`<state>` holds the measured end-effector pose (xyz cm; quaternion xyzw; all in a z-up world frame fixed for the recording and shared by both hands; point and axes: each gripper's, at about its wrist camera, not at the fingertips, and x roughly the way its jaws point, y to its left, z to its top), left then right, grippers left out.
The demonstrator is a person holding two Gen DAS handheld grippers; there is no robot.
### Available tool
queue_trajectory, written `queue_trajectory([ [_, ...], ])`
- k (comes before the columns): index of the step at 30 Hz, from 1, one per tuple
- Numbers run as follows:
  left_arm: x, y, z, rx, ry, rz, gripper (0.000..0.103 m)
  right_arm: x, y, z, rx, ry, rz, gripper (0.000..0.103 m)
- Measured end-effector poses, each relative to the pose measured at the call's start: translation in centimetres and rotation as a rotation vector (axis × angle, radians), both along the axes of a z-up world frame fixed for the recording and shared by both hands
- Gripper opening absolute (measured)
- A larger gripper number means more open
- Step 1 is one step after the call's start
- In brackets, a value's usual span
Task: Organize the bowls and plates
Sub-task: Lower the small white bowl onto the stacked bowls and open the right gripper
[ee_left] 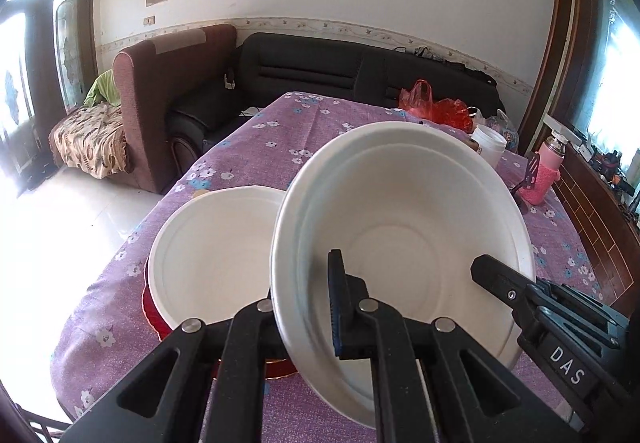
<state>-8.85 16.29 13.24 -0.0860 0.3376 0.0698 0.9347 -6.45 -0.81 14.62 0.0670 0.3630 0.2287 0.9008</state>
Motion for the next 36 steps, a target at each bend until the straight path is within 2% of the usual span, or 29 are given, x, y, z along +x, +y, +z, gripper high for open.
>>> queue_trajectory([
  [8, 0.3, 1.2, 0.6, 0.013, -0.008, 0.007, 0.008, 1.0, 1.4, 0.4, -0.01, 0.01, 0.016, 0.015],
  [12, 0.4, 3.6, 2.1, 0.031, -0.022, 0.033, 0.008, 2.1, 4.1, 2.3, -0.023, -0.011, 0.062, 0.015],
  [16, 1.3, 5.9, 2.3, 0.092, -0.005, 0.082, 0.01, 3.2, 7.6, 3.5, -0.059, -0.03, 0.115, 0.015],
  [20, 2.5, 7.7, 0.2, 0.117, 0.06, 0.119, 0.011, 4.8, 10.8, 1.6, -0.102, 0.026, 0.15, 0.015],
  [23, 3.0, 8.5, -1.5, 0.124, 0.1, 0.131, 0.011, 5.6, 11.8, -0.3, -0.096, 0.085, 0.157, 0.015],
  [27, 3.4, 9.1, -2.9, 0.129, 0.124, 0.145, 0.012, 6.0, 12.9, -2.3, -0.12, 0.119, 0.159, 0.015],
  [31, 3.1, 10.1, -2.7, 0.121, 0.112, 0.162, 0.02, 6.5, 13.3, -3.4, -0.114, 0.153, 0.163, 0.015],
  [33, 2.9, 10.8, -2.6, 0.103, 0.106, 0.173, 0.038, 6.4, 13.7, -3.8, -0.127, 0.152, 0.165, 0.015],
  [36, 1.9, 11.9, -2.0, 0.08, 0.074, 0.206, 0.053, 6.2, 14.1, -3.9, -0.157, 0.129, 0.158, 0.015],
])
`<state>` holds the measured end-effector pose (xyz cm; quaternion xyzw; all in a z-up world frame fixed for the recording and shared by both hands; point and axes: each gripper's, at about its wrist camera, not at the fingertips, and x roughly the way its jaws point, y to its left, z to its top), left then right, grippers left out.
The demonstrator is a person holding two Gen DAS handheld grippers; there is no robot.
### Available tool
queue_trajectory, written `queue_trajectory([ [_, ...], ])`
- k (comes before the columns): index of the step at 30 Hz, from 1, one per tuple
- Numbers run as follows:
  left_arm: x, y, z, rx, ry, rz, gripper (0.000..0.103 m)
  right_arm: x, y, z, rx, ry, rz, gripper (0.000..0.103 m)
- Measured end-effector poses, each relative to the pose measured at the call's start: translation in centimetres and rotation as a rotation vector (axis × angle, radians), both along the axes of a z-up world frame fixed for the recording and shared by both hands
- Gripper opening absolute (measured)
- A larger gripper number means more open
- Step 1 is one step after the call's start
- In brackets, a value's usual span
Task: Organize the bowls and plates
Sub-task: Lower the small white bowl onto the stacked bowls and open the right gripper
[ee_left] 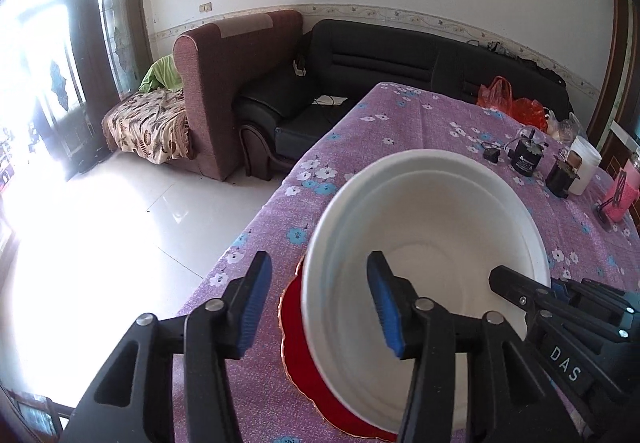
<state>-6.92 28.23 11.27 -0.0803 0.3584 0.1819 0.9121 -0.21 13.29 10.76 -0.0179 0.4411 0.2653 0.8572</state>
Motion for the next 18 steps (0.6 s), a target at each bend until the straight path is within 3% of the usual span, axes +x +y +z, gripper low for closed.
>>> queue_trajectory([
  [4, -1.4, 1.2, 0.7, -0.05, -0.039, 0.034, 0.062, -0.4, 0.5, 0.2, -0.019, -0.035, 0.004, 0.017],
  [8, -2.9, 2.0, 1.1, -0.079, -0.069, 0.061, 0.064, -0.6, 0.5, 0.5, 0.019, -0.048, 0.03, 0.051],
  [9, -3.2, 2.1, 1.2, -0.09, -0.08, 0.064, 0.065, -0.8, 0.4, 0.8, 0.026, -0.065, 0.027, 0.055],
  [14, -4.5, 2.1, 1.7, -0.108, -0.117, 0.071, 0.07, -1.7, -0.4, 2.0, 0.06, -0.122, 0.018, 0.068],
  [18, -5.0, 1.2, 2.0, -0.093, -0.13, 0.053, 0.072, -1.9, -1.4, 2.7, 0.074, -0.149, -0.001, 0.069],
])
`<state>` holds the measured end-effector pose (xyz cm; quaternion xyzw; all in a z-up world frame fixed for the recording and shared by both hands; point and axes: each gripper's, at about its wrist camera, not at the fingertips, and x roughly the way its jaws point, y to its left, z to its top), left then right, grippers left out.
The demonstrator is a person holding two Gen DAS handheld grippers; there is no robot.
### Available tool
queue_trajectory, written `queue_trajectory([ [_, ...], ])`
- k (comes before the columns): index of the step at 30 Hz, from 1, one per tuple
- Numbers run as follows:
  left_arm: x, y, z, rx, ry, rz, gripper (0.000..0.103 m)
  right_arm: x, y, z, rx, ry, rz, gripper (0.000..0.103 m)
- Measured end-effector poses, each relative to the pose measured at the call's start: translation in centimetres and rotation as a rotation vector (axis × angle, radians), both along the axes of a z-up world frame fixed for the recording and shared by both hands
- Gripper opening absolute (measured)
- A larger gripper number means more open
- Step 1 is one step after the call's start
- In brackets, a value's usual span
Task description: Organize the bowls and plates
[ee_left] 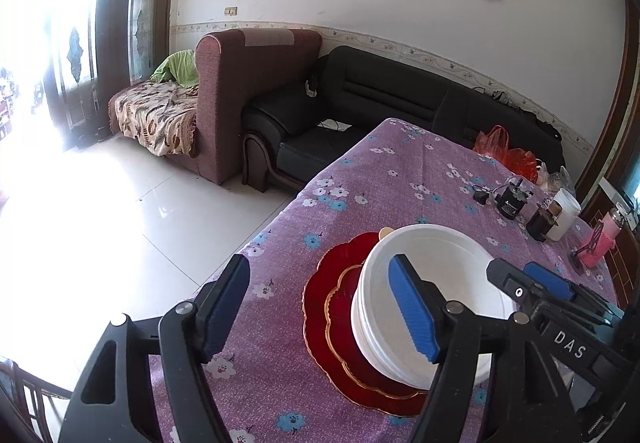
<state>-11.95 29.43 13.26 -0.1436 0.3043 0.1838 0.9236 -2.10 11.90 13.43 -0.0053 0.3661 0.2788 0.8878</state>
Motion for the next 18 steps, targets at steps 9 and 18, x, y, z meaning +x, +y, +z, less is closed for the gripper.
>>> queue_trajectory([
  [9, -0.9, -3.6, 1.0, 0.109, -0.04, 0.004, 0.082, -2.5, -5.0, 1.6, 0.104, -0.056, -0.105, 0.069],
  [18, -2.4, -7.5, 2.4, 0.214, -0.107, 0.02, 0.102, -6.3, -8.0, -0.3, 0.131, -0.072, -0.143, 0.075],
])
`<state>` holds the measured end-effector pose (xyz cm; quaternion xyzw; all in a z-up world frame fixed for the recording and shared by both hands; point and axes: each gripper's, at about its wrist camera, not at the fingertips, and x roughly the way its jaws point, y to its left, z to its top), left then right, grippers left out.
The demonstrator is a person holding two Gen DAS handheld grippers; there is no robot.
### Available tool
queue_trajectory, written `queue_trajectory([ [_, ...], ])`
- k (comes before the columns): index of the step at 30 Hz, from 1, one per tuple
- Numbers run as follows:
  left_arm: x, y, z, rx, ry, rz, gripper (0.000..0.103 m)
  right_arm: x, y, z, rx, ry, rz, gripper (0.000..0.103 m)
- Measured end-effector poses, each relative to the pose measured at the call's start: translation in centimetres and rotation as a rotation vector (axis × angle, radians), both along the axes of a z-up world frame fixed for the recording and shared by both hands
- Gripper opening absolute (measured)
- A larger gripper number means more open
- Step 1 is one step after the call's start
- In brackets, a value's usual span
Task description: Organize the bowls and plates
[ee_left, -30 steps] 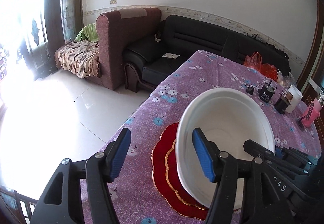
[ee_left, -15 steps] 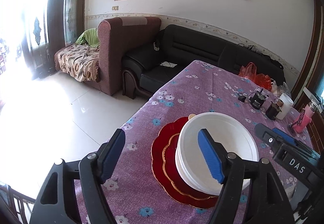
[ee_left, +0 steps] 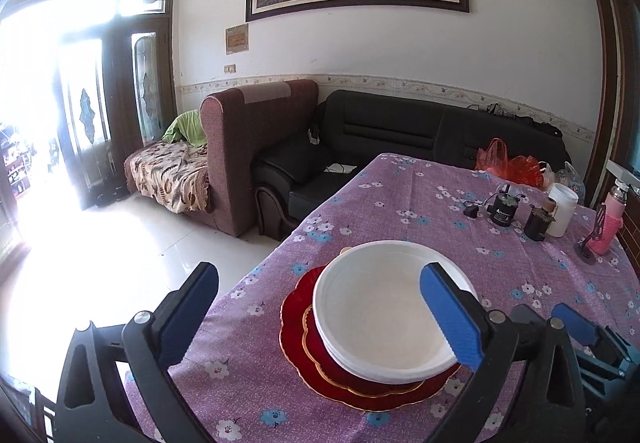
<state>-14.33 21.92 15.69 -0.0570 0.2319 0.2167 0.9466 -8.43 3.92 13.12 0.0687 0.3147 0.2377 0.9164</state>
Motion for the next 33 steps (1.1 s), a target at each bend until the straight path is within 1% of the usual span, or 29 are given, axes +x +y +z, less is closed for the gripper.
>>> queue_trajectory([
  [3, 0.0, -1.1, 0.2, 0.024, 0.006, -0.005, 0.103, -0.4, -0.7, -0.4, 0.01, 0.008, -0.003, 0.075],
  [6, 0.1, -1.8, 0.0, 0.032, 0.025, -0.007, 0.103, -0.9, -1.0, -0.5, 0.005, -0.005, 0.001, 0.076],
  [14, 0.6, -3.0, -1.0, 0.023, 0.078, -0.006, 0.103, -2.3, -1.5, 0.0, -0.011, -0.051, 0.0, 0.083],
  [22, 0.6, -3.5, -1.4, 0.014, 0.087, -0.021, 0.103, -3.1, -0.9, -0.2, -0.049, -0.068, 0.013, 0.086],
  [26, 0.1, -3.1, -1.2, -0.006, 0.05, -0.018, 0.103, -3.4, -0.4, -0.5, -0.075, -0.075, 0.012, 0.087],
  [33, -2.5, -1.6, -0.2, -0.031, -0.108, 0.041, 0.103, -3.7, 0.5, -1.0, -0.119, -0.089, 0.011, 0.087],
])
